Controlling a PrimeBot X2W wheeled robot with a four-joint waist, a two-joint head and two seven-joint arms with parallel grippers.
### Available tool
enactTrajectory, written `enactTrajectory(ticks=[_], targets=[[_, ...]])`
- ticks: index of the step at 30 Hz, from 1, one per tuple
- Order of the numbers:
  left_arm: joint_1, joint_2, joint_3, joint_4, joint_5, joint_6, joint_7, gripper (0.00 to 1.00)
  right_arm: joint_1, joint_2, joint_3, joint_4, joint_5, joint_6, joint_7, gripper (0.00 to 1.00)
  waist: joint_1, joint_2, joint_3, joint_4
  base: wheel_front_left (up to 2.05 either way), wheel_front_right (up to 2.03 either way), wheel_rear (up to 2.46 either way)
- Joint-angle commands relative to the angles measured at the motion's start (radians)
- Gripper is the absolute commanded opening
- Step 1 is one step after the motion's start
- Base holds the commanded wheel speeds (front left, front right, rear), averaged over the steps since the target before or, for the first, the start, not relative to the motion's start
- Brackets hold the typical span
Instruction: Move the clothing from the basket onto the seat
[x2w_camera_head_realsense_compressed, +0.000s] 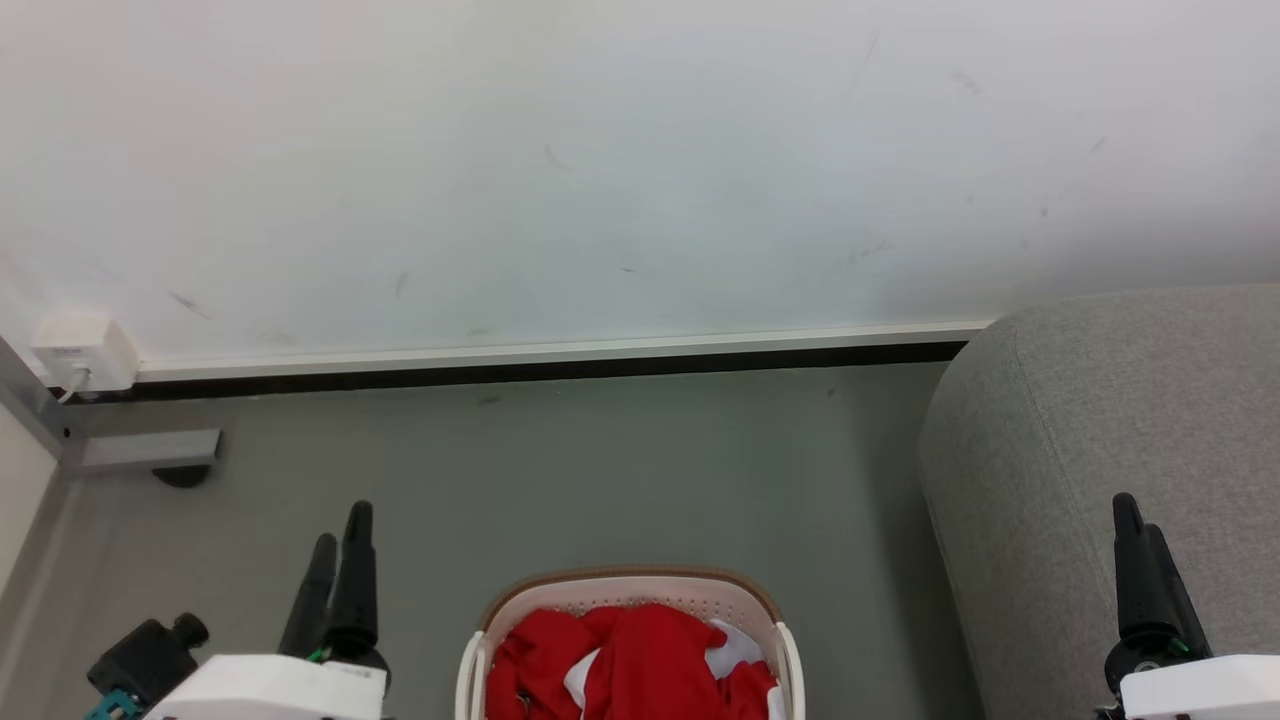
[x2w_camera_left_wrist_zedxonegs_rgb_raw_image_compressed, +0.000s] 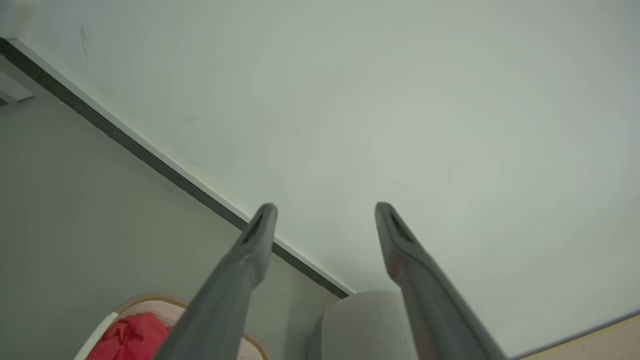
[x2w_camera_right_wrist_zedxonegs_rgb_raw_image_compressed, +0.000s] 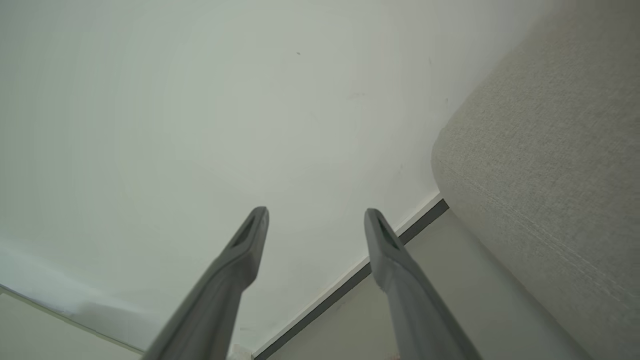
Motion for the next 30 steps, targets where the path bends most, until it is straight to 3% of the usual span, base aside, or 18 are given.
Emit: enactTrajectory(ticks=[1, 12, 30], targets=[[-0.002, 0.009, -0.004, -0.018, 0.055, 0.006, -0.010, 1.00, -0.008, -0.012, 0.003, -0.015, -0.055, -0.001, -0.011, 1.00, 0.0000, 0.0000, 0.000, -0.001, 0.00, 0.00, 0.00], [0.008, 0.020, -0.022, -0.013, 0.246, 0.049, -0.046, 1.00, -0.002, -0.034, 0.049, -0.005, -0.301, -0.001, -0.046, 1.00, 0.0000, 0.0000, 0.004, -0.005, 0.00, 0.00, 0.00], [0.011, 0.032, -0.065, -0.003, 0.451, 0.072, -0.096, 1.00, -0.010, -0.039, 0.072, 0.019, -0.514, -0.001, -0.085, 1.00, 0.0000, 0.0000, 0.014, -0.010, 0.00, 0.00, 0.00]])
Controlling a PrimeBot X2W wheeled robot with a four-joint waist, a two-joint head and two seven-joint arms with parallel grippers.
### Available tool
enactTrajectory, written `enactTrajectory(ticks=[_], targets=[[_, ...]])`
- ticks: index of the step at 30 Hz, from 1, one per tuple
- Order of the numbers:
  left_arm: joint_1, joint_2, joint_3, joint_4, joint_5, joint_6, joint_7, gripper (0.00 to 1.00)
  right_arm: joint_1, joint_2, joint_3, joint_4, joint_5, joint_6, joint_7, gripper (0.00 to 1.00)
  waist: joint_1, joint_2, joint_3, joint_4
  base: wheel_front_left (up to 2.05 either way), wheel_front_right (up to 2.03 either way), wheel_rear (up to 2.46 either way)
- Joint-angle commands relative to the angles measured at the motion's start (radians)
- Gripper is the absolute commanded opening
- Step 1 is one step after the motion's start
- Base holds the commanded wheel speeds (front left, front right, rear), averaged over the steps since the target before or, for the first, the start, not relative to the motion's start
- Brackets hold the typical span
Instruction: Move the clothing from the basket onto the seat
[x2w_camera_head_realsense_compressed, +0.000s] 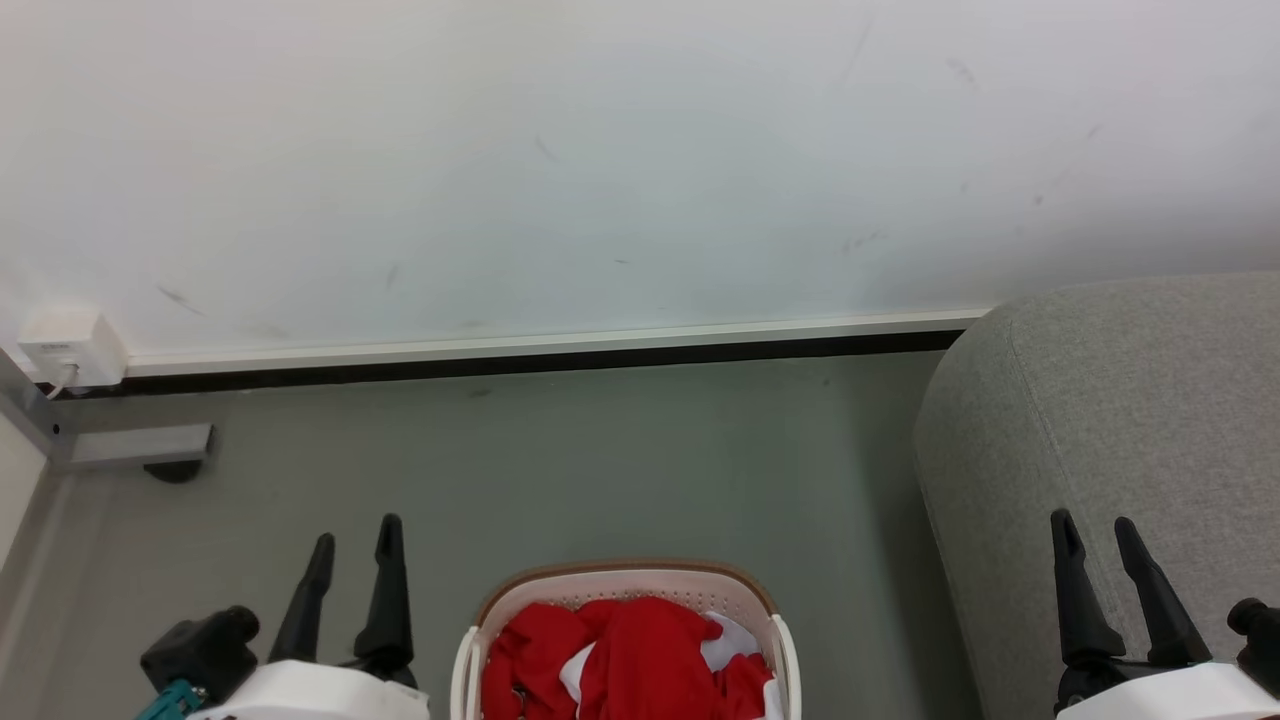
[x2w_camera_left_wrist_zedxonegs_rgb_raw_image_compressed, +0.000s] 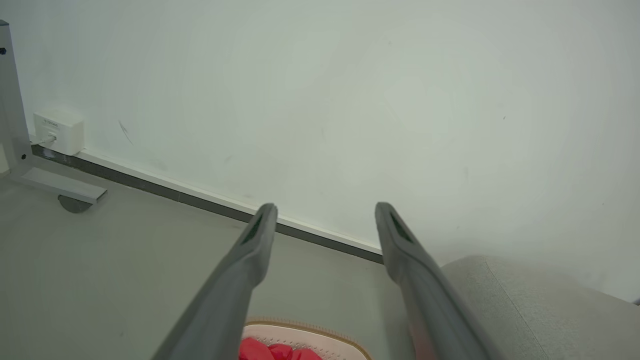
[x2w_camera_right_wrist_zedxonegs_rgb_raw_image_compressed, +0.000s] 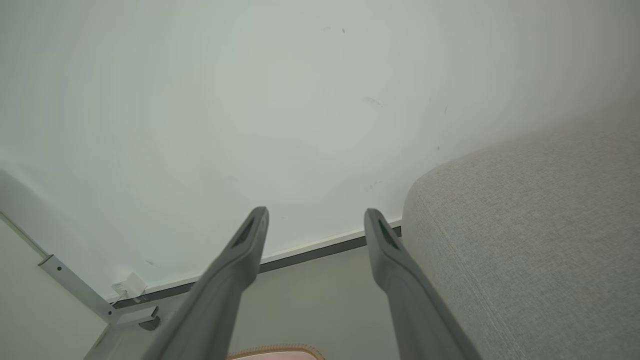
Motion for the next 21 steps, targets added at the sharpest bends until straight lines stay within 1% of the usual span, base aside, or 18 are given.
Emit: enactTrajectory(ticks=[1, 21], targets=[[-0.003, 0.011, -0.003, -0.006, 0.042, 0.004, -0.012, 1.00, -0.013, -0.002, 0.001, -0.004, -0.035, -0.001, -0.006, 1.00, 0.0000, 0.0000, 0.001, 0.000, 0.00, 0.00, 0.00], [0.003, 0.014, -0.032, -0.010, 0.217, 0.020, -0.056, 1.00, -0.010, -0.009, 0.024, -0.018, -0.190, -0.002, -0.043, 1.00, 0.0000, 0.0000, 0.003, 0.000, 0.00, 0.00, 0.00]])
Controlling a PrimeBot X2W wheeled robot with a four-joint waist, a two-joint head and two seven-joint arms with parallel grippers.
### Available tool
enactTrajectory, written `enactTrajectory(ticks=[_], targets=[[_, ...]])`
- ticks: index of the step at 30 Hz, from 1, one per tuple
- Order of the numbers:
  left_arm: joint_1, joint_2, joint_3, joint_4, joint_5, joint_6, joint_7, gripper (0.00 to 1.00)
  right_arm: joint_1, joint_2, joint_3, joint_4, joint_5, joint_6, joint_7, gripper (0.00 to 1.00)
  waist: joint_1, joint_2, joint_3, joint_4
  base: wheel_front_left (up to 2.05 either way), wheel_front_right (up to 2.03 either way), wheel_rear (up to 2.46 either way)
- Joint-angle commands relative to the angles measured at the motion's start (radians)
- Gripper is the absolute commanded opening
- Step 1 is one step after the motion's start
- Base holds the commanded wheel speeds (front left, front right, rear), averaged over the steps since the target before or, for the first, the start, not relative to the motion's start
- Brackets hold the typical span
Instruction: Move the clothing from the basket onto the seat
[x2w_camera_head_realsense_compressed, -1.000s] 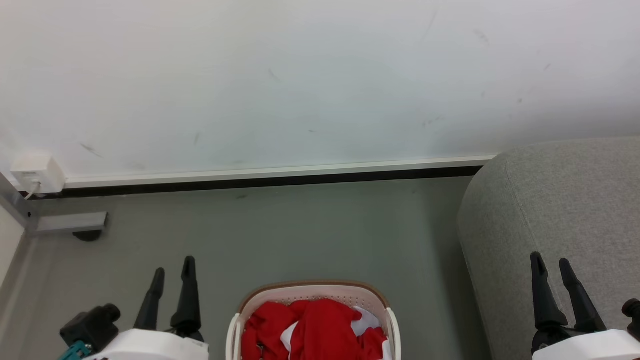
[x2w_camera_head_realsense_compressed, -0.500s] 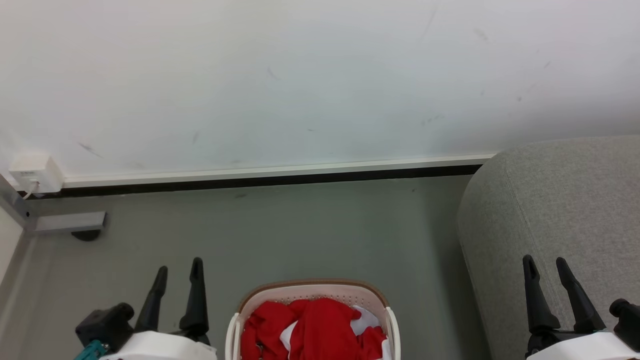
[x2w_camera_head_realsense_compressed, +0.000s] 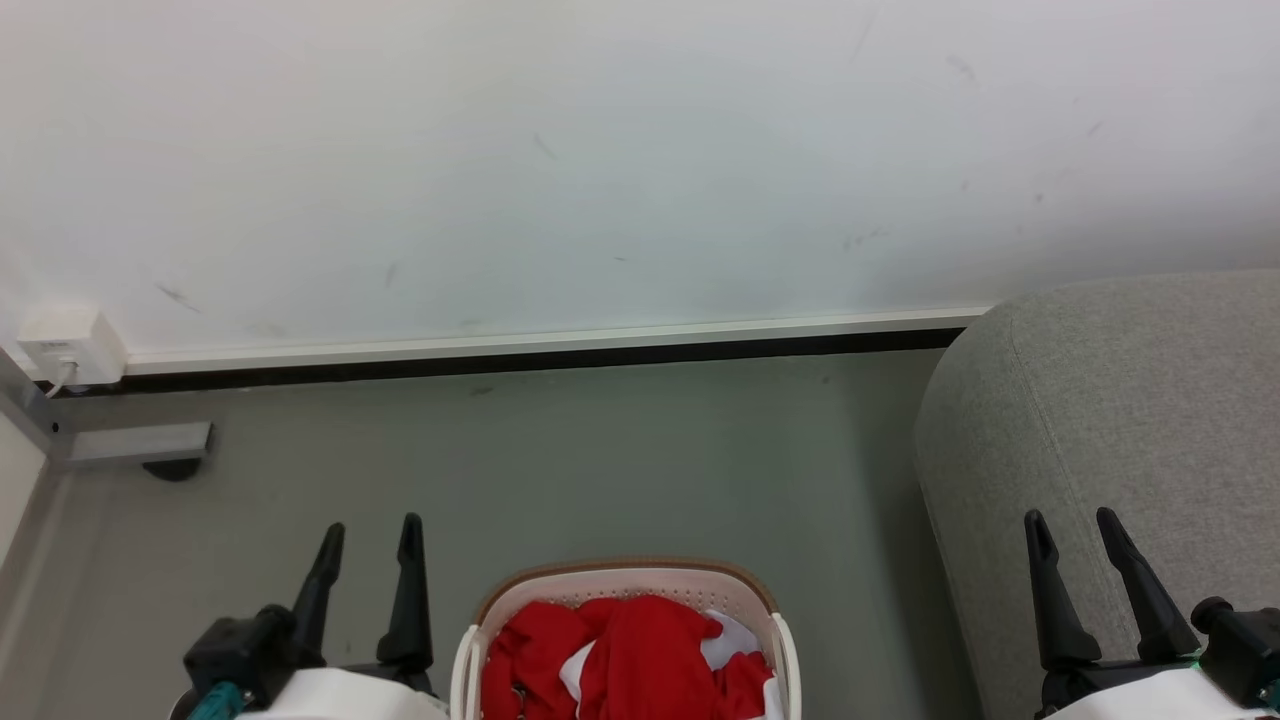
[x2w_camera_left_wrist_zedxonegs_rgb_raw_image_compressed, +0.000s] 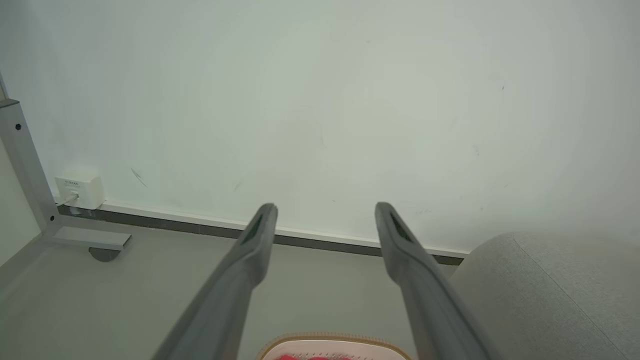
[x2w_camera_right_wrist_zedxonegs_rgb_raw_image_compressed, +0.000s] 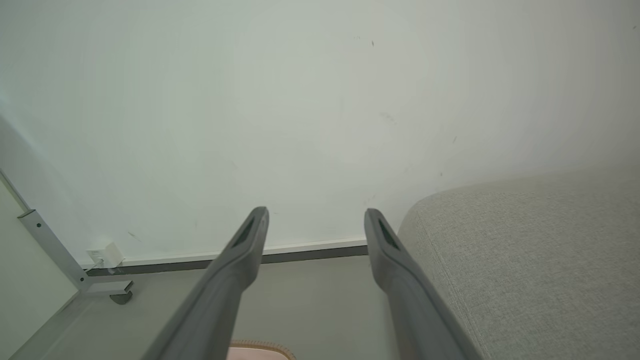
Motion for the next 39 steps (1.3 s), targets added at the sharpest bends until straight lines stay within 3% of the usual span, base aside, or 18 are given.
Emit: enactTrajectory(ticks=[1, 33, 39], targets=[[0.000, 0.009, -0.001, -0.009, 0.031, 0.003, -0.010, 1.00, -0.009, -0.008, 0.001, -0.009, -0.019, -0.002, -0.010, 1.00, -0.0001, 0.0000, 0.001, 0.000, 0.00, 0.00, 0.00], [0.017, 0.001, -0.022, -0.029, 0.251, 0.013, -0.070, 1.00, 0.009, -0.005, 0.023, -0.019, -0.231, -0.002, -0.068, 1.00, -0.0001, 0.0000, -0.005, 0.000, 0.00, 0.00, 0.00], [0.017, -0.002, -0.016, -0.024, 0.242, 0.007, -0.068, 1.00, 0.009, -0.001, 0.021, -0.015, -0.219, -0.002, -0.069, 1.00, -0.0001, 0.0000, -0.008, 0.001, 0.00, 0.00, 0.00]])
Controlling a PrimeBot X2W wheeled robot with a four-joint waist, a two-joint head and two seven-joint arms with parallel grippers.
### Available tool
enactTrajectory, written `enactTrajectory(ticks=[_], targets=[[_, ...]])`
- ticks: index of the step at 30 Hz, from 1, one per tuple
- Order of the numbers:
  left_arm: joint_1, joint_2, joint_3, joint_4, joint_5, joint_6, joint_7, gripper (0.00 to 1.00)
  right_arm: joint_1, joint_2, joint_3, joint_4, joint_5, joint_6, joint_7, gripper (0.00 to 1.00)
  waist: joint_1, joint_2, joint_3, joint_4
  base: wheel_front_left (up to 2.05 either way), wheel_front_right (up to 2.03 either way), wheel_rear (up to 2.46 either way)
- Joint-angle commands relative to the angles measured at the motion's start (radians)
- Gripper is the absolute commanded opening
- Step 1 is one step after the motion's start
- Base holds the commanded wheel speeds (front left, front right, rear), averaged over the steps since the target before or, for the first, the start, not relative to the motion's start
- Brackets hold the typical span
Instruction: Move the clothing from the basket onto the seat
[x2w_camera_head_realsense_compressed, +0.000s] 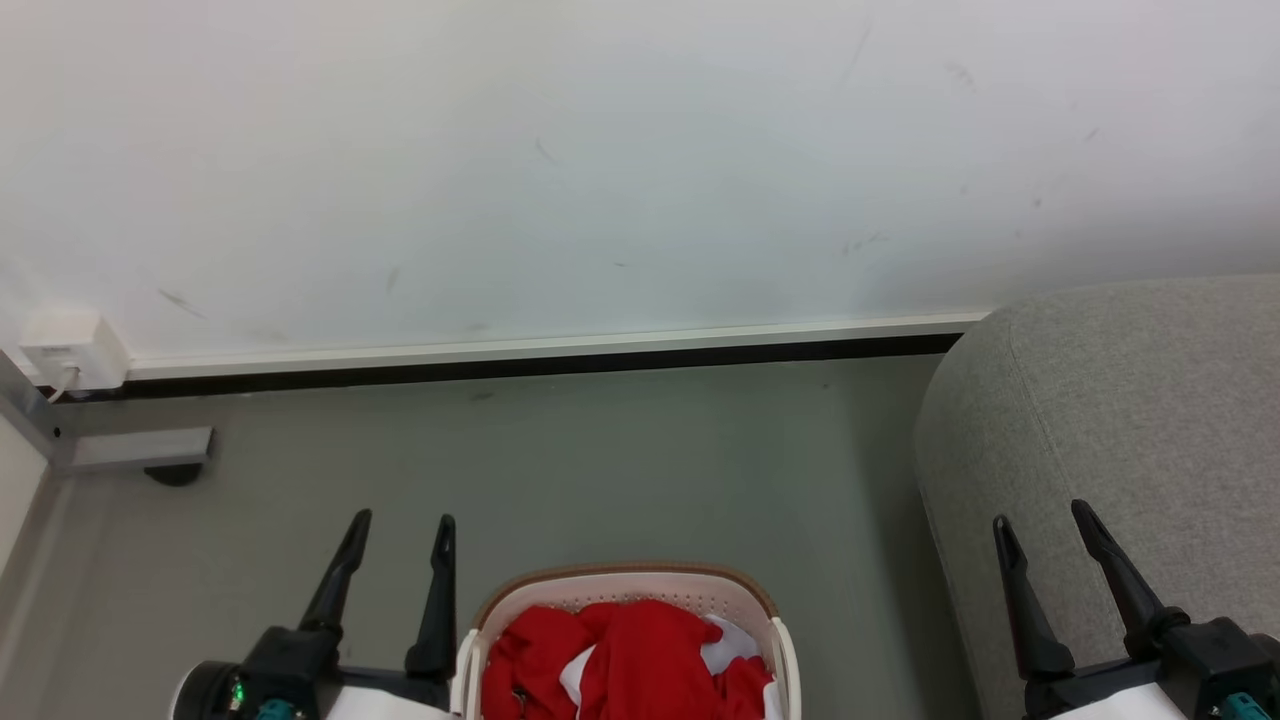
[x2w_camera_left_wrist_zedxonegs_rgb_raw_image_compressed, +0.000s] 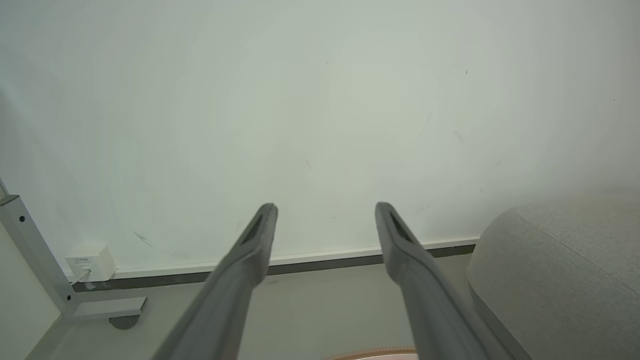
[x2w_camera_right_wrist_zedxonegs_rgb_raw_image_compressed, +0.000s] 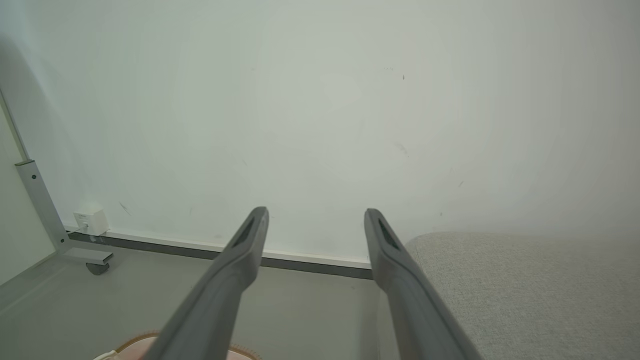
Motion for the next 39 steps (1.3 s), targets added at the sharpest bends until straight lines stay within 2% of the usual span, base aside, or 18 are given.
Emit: enactTrajectory(ticks=[1, 17, 28, 39], targets=[[0.007, -0.001, 0.005, 0.000, 0.006, -0.004, -0.001, 1.00, 0.008, 0.000, -0.002, -0.001, -0.002, -0.002, -0.007, 1.00, 0.0000, 0.0000, -0.001, 0.000, 0.00, 0.00, 0.00], [0.003, -0.006, 0.011, -0.007, -0.007, -0.008, -0.001, 1.00, -0.005, -0.001, -0.004, -0.001, 0.015, -0.002, -0.008, 1.00, 0.0000, 0.0000, 0.012, -0.010, 0.00, 0.00, 0.00], [-0.020, -0.008, 0.015, 0.025, -0.015, 0.001, -0.001, 1.00, -0.031, -0.011, -0.011, -0.004, 0.039, -0.002, -0.015, 1.00, 0.0000, 0.0000, 0.061, -0.066, 0.00, 0.00, 0.00], [-0.097, -0.010, -0.006, 0.159, -0.027, -0.001, -0.001, 1.00, -0.077, -0.022, 0.001, -0.017, 0.080, -0.002, -0.025, 1.00, 0.0000, 0.0000, 0.159, -0.152, 0.00, 0.00, 0.00]])
